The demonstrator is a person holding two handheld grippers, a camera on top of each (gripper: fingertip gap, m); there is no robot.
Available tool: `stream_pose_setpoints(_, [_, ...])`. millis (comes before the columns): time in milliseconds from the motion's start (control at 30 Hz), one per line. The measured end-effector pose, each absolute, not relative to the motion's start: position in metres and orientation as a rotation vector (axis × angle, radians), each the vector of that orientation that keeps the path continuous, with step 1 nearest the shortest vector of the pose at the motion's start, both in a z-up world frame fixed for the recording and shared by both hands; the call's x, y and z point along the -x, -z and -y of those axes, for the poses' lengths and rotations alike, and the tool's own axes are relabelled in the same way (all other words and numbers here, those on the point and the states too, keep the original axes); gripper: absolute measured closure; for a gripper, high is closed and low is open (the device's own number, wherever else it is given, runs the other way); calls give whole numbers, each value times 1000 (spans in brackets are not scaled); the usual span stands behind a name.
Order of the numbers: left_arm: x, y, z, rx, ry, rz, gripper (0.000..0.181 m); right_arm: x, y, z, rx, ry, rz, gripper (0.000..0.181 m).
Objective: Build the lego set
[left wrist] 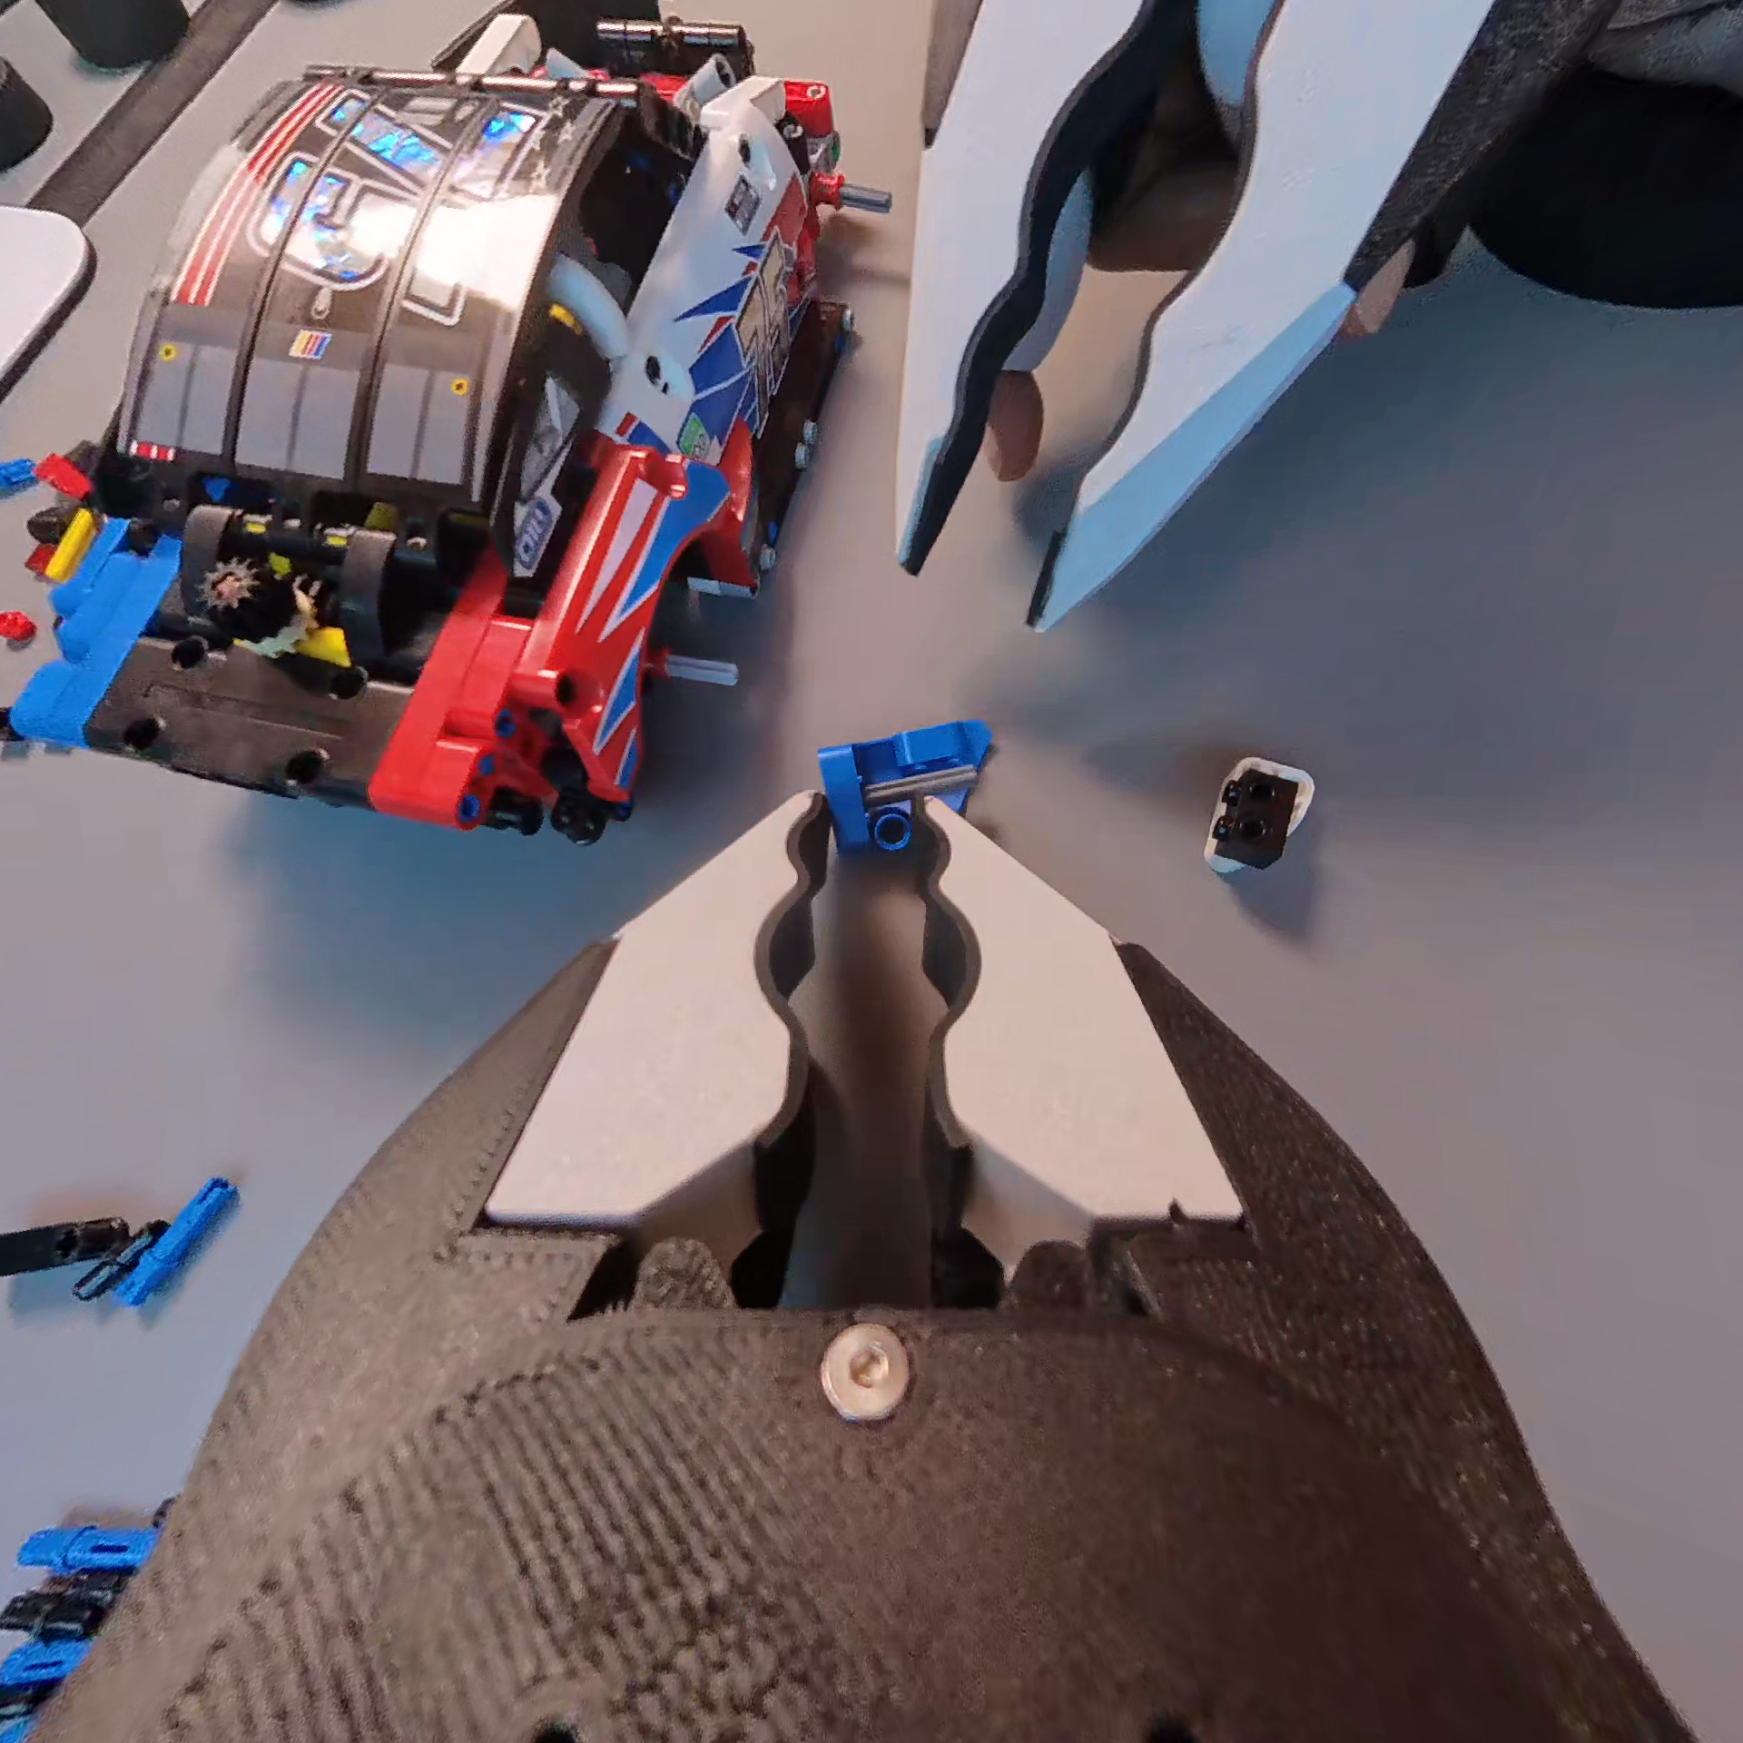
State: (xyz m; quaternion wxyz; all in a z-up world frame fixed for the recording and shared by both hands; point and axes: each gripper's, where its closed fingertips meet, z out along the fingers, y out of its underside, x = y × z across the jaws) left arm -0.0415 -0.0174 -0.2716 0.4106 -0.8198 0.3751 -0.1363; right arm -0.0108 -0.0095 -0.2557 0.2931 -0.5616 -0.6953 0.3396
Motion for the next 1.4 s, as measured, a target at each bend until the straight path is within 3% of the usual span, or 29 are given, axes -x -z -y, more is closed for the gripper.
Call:
stream_pose_setpoints(333, [17,238,27,1750,207,-1079,167,8,237,30,1530,-1259,1794,156])
stream_pose_setpoints(567, [10,220,33,1597,98,-1112,167,5,230,38,1552,-1412,1770,172])
stream_pose_setpoints(833, [5,204,41,1507,149,-1065,167,1,218,45,1528,-1531,1730,174])
stream_pose_setpoints(1167, [16,199,42,1617,465,-880,159,0,213,38,1514,-1503,1685,175])
stream_pose_setpoints(1400, [14,242,59,1873,642,-977,148,-9,216,28,1530,-1400,1660,176])
